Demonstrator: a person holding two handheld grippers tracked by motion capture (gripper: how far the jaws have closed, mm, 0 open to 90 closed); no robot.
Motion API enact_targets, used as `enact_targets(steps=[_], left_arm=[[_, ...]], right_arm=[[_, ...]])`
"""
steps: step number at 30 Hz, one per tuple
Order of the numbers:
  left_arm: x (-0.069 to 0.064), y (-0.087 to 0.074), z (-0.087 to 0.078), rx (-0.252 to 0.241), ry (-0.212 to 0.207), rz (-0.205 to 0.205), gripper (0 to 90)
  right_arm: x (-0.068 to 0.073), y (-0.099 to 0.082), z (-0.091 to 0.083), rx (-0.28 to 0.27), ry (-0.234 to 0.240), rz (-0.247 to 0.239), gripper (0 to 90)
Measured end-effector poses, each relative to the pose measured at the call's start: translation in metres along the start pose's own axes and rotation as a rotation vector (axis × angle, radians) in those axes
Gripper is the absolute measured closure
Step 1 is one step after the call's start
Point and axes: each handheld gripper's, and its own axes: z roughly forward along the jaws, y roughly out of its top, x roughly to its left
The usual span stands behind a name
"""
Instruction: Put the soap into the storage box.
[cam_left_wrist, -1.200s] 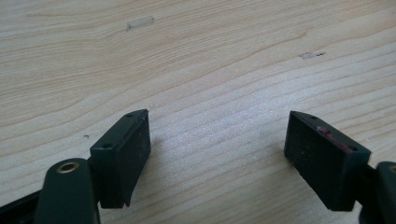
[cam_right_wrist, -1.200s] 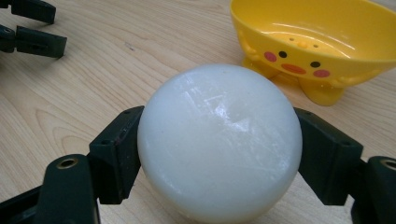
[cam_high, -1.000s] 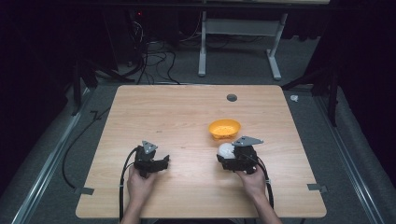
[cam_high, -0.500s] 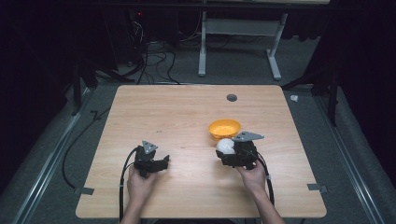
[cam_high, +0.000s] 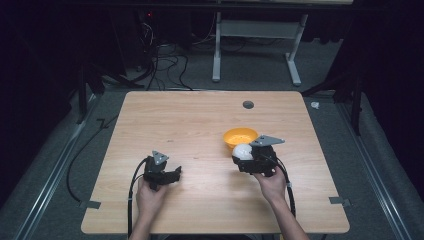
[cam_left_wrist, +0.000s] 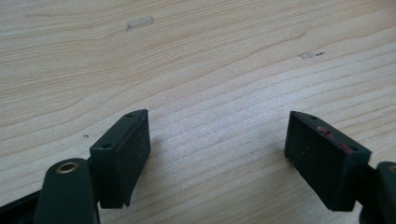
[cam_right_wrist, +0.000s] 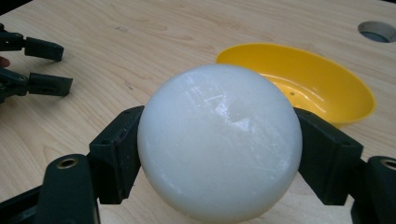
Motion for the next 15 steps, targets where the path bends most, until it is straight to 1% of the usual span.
enact_targets(steps=[6, 11, 15], left_arm=[[0.0, 0.0, 0.0, 0.0, 0.0, 0.0, 22.9], [0.0, 0.0, 0.0, -0.001, -0.001, -0.001, 22.9], [0.0, 0.0, 0.0, -0.001, -0.001, -0.001, 22.9]], right_arm=[[-0.003, 0.007, -0.002, -0.01, -0.002, -0.006, 24.6], [-0.005, 0.012, -0.001, -0.012, 0.005, -0.007, 24.6], [-0.007, 0.015, -0.001, -0.013, 0.009, 0.003, 24.7]])
